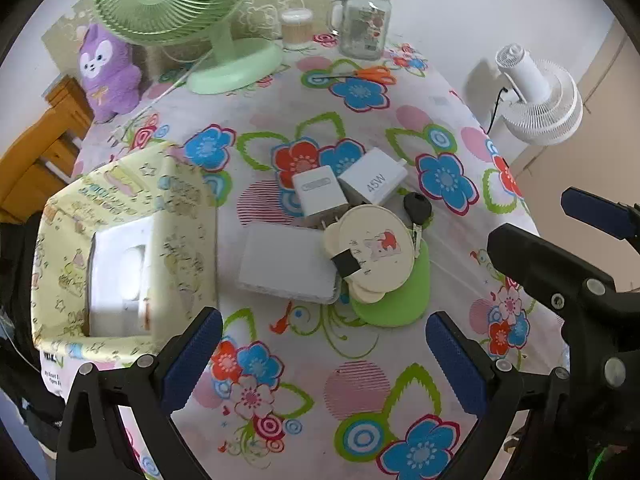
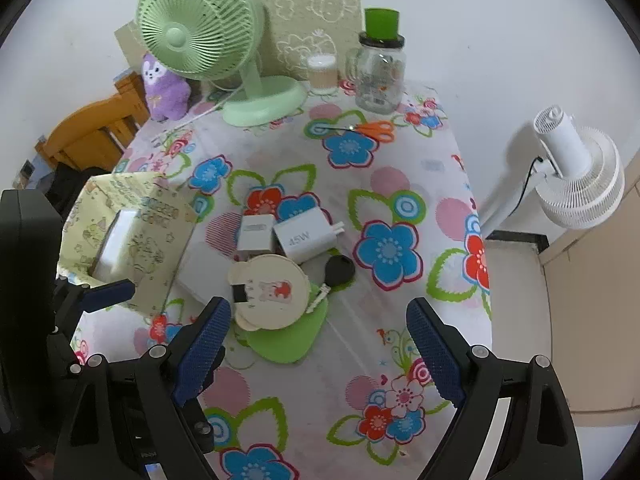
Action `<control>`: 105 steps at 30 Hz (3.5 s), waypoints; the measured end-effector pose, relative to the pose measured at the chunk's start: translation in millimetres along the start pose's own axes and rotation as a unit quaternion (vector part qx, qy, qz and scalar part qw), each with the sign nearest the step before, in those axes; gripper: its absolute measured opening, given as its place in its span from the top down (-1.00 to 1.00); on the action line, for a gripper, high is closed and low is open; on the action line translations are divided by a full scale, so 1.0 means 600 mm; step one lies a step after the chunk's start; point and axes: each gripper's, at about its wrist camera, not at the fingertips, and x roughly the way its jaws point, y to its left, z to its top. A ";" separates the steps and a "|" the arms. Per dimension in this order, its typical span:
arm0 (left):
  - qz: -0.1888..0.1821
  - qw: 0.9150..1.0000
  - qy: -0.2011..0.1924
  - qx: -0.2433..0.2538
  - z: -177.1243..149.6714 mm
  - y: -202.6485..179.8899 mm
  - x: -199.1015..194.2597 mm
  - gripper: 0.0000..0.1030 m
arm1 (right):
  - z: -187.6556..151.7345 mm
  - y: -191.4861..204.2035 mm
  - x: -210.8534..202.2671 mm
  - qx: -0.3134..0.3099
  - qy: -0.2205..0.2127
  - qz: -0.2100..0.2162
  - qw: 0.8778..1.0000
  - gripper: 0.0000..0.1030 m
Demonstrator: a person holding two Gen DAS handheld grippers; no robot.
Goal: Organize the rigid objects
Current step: 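Withdraw both tools from the box toward the remaining items, then grasp the black car key with the right tool while the left tool approaches the bunny coaster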
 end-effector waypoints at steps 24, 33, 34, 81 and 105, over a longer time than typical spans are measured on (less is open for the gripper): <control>0.007 0.997 0.042 0.057 0.036 -0.048 0.107 -0.99 | -0.015 -0.059 0.097 0.036 0.051 -0.013 0.998 -0.77; 0.023 0.995 0.038 0.090 0.048 -0.064 0.129 -0.99 | -0.020 -0.075 0.131 0.051 0.076 -0.018 0.996 -0.77; 0.022 0.995 0.037 0.093 0.049 -0.065 0.130 -0.99 | -0.020 -0.077 0.134 0.052 0.078 -0.019 0.995 -0.77; -0.002 0.998 0.050 0.047 0.047 -0.068 0.135 -0.60 | 0.033 -0.055 0.230 0.035 0.121 0.014 0.992 -0.39; -0.040 0.996 0.075 0.005 0.060 -0.065 0.154 -0.45 | 0.025 -0.035 0.229 -0.018 0.108 -0.019 0.994 0.36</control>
